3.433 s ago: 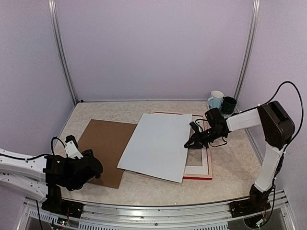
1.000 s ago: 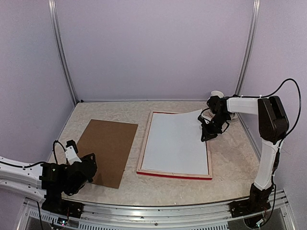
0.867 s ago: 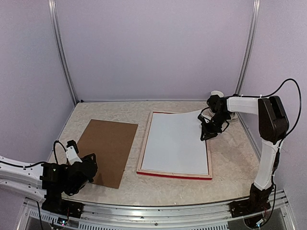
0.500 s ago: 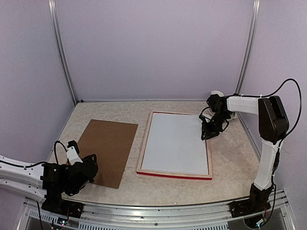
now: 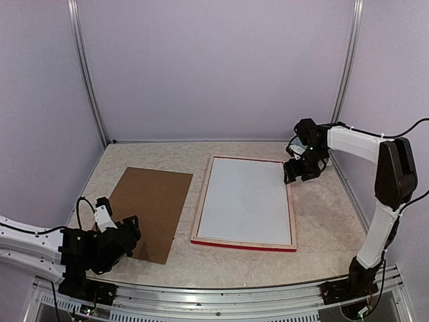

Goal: Put the photo into the frame
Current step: Place the photo on the mat board, then pick up the backboard from the center of the board.

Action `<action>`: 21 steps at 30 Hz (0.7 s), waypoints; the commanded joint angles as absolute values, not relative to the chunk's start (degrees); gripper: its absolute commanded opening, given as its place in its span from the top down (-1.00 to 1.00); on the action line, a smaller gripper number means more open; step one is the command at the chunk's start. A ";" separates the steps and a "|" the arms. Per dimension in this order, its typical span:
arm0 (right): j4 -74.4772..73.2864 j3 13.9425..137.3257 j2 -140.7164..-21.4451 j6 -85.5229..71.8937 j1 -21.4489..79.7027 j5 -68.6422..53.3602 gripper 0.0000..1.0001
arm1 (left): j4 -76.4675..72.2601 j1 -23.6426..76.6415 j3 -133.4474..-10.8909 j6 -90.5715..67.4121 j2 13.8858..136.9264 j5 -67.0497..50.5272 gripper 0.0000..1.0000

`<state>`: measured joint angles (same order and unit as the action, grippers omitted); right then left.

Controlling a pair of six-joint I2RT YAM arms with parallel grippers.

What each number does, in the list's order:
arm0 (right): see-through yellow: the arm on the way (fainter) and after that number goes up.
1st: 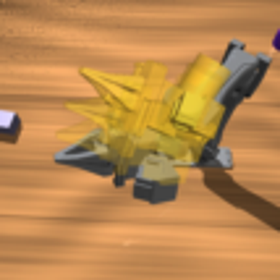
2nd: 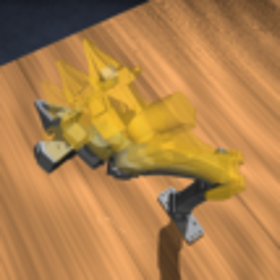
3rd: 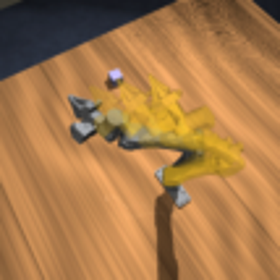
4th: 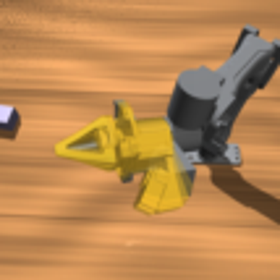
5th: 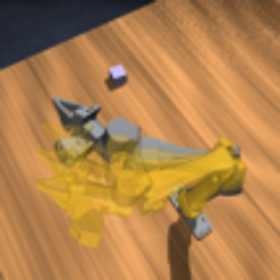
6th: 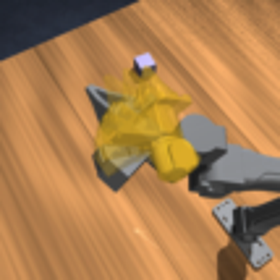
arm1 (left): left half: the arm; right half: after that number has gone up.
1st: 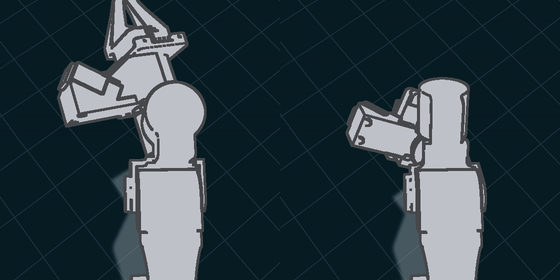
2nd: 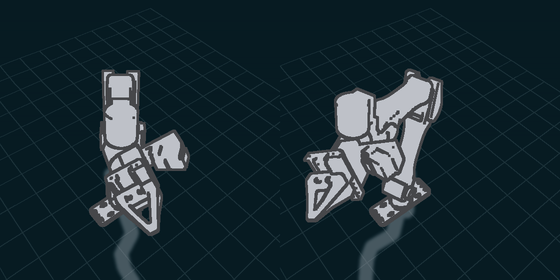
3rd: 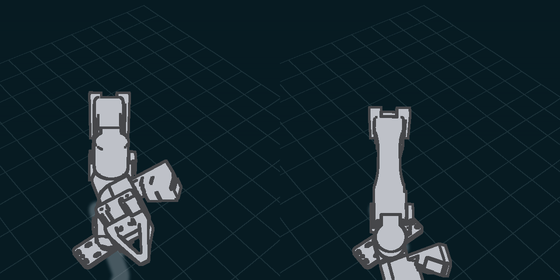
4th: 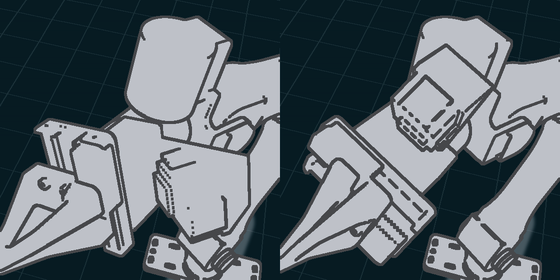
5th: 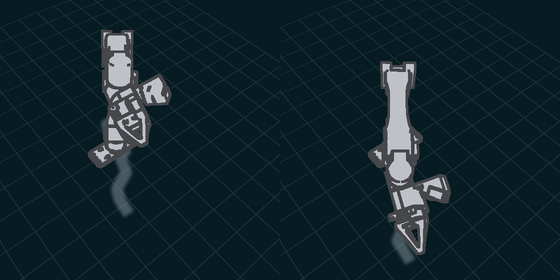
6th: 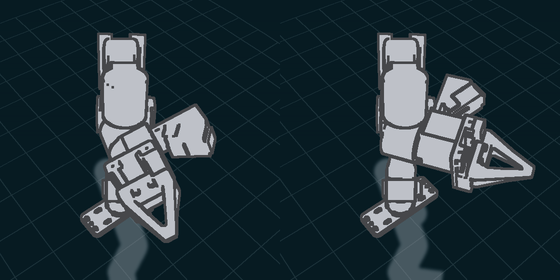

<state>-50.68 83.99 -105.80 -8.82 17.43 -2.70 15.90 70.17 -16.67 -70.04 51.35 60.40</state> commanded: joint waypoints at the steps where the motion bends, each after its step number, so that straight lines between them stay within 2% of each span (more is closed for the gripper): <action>1: -48.42 85.10 -100.86 -10.16 20.49 -2.95 -0.56 | 17.12 70.60 -18.70 -69.44 52.15 60.92 -0.44; 10: -43.71 82.70 -97.94 -12.73 28.05 -5.33 -0.79 | 21.50 69.70 -21.62 -69.44 52.06 62.73 -0.96; 13: -42.64 82.70 -97.76 -13.45 31.29 -5.54 -0.98 | 22.41 68.19 -22.49 -68.47 51.49 62.42 -0.98; 21: -38.17 85.24 -99.74 -15.63 41.48 -7.83 -0.98 | 20.01 56.03 -23.59 -57.78 46.81 55.18 -0.98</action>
<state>-41.71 83.46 -99.42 -13.63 37.50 -5.80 20.58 61.91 -21.74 -65.32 49.50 59.42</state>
